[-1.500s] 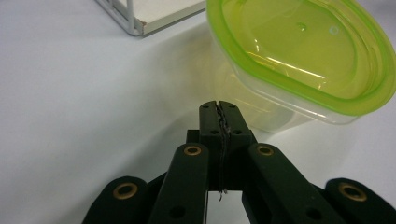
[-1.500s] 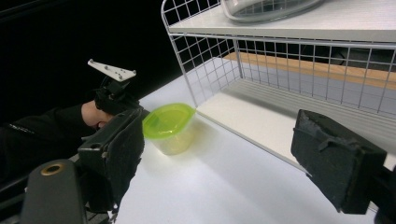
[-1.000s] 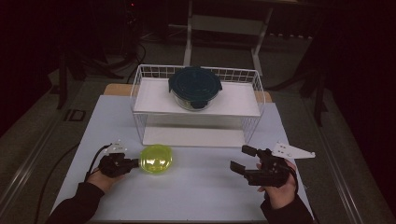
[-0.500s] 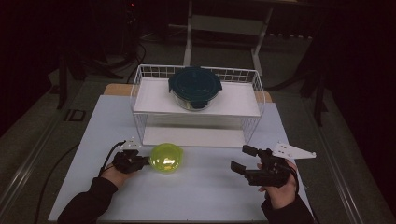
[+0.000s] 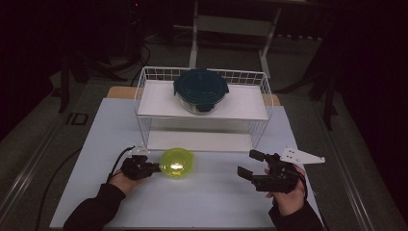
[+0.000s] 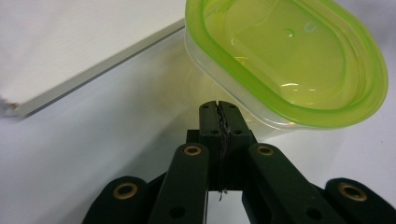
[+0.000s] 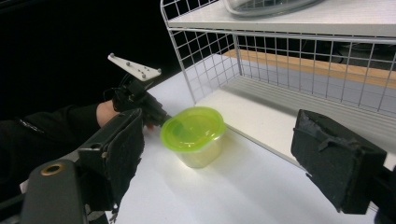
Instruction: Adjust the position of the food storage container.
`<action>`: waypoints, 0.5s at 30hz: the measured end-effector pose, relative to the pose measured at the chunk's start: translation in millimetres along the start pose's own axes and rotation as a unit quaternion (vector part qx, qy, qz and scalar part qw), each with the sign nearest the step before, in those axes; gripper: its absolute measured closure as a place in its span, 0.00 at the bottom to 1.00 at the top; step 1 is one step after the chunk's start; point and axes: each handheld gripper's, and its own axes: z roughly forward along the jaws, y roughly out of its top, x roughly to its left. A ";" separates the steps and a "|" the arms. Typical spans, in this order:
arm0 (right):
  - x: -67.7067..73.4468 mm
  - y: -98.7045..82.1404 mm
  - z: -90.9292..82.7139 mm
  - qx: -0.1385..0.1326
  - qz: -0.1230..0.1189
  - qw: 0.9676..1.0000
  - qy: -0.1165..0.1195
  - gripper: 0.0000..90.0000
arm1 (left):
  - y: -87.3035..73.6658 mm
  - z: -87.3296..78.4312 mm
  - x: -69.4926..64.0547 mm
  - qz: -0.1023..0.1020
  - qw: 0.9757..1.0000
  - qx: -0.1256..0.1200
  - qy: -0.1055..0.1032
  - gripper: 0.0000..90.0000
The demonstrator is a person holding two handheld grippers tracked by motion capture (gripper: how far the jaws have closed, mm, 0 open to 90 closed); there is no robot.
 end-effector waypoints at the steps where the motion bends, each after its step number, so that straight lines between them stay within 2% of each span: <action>1: -0.3 -0.1 0.0 0.000 0.001 1.000 0.000 0.19 | 1.1 1.7 -1.0 0.002 1.000 -0.001 0.001 0.98; 15: -0.3 -0.5 0.5 0.000 0.000 1.000 0.001 0.19 | 13.2 25.9 -16.5 0.017 0.999 0.006 -0.029 0.98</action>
